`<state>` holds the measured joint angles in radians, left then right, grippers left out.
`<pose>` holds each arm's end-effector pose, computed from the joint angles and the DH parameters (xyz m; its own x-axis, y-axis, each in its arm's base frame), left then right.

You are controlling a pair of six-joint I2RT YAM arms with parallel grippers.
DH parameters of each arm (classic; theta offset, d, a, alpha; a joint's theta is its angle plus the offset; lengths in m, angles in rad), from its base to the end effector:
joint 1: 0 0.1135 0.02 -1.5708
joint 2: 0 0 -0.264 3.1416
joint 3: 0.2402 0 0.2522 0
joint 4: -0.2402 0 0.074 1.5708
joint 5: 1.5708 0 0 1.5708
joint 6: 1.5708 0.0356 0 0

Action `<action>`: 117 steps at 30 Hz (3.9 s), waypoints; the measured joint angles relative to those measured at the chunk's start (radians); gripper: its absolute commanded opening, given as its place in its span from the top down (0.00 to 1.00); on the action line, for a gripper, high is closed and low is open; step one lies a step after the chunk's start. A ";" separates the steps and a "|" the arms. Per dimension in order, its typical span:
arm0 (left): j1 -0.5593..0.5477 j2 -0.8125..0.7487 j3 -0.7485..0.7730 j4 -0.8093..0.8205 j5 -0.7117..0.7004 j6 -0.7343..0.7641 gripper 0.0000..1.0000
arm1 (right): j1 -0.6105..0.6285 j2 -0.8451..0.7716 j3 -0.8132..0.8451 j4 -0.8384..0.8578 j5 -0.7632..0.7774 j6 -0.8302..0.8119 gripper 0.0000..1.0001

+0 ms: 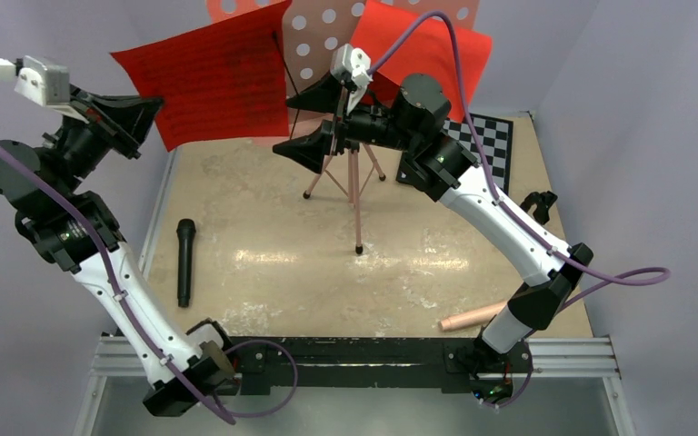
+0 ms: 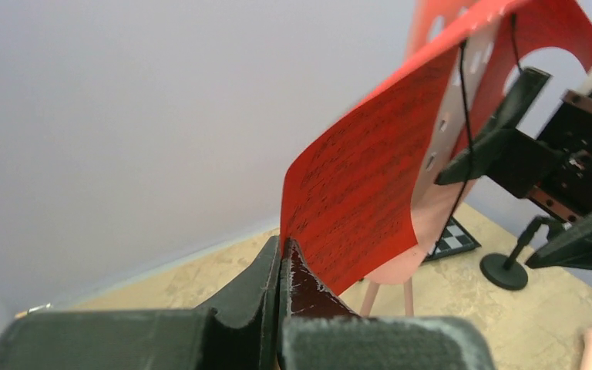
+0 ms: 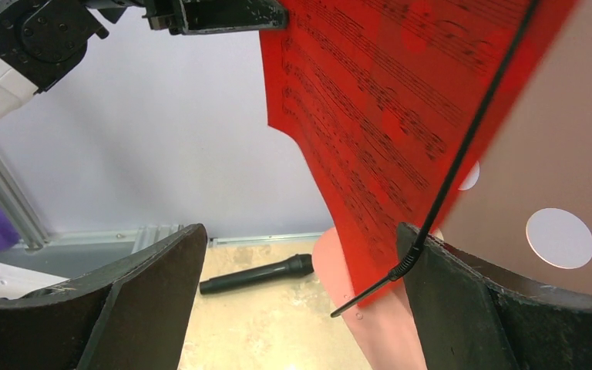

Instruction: Pack up the instrument practice props

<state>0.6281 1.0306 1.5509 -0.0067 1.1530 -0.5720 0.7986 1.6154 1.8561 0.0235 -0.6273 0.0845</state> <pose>0.1356 0.0583 0.5572 0.1146 -0.1882 -0.9754 0.5563 0.8256 -0.0939 0.2325 0.2686 0.5208 0.0992 0.1998 -0.9748 -0.9872 0.1426 -0.0713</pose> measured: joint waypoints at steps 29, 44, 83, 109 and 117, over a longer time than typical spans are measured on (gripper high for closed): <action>0.267 0.037 -0.143 -0.723 -0.035 0.344 1.00 | -0.008 -0.236 -0.191 -0.085 0.144 -0.115 0.01; 0.045 0.374 -0.229 -1.310 -0.178 0.836 1.00 | -0.008 -0.459 -0.312 -0.233 0.146 -0.225 0.01; -0.125 0.621 -0.376 -1.268 -0.637 0.845 0.99 | -0.008 -0.497 -0.378 -0.312 0.172 -0.256 0.01; -0.132 0.737 -0.486 -0.943 -1.062 0.801 0.93 | -0.008 -0.459 -0.357 -0.327 0.169 -0.263 0.01; -0.132 0.739 -0.486 -0.916 -1.115 0.829 0.93 | -0.008 -0.423 -0.335 -0.344 0.166 -0.263 0.01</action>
<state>0.4961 1.7699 1.0649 -0.9226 0.0380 0.2565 0.7910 1.1919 1.5211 -0.3206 -0.4618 -0.1783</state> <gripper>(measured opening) 0.075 0.986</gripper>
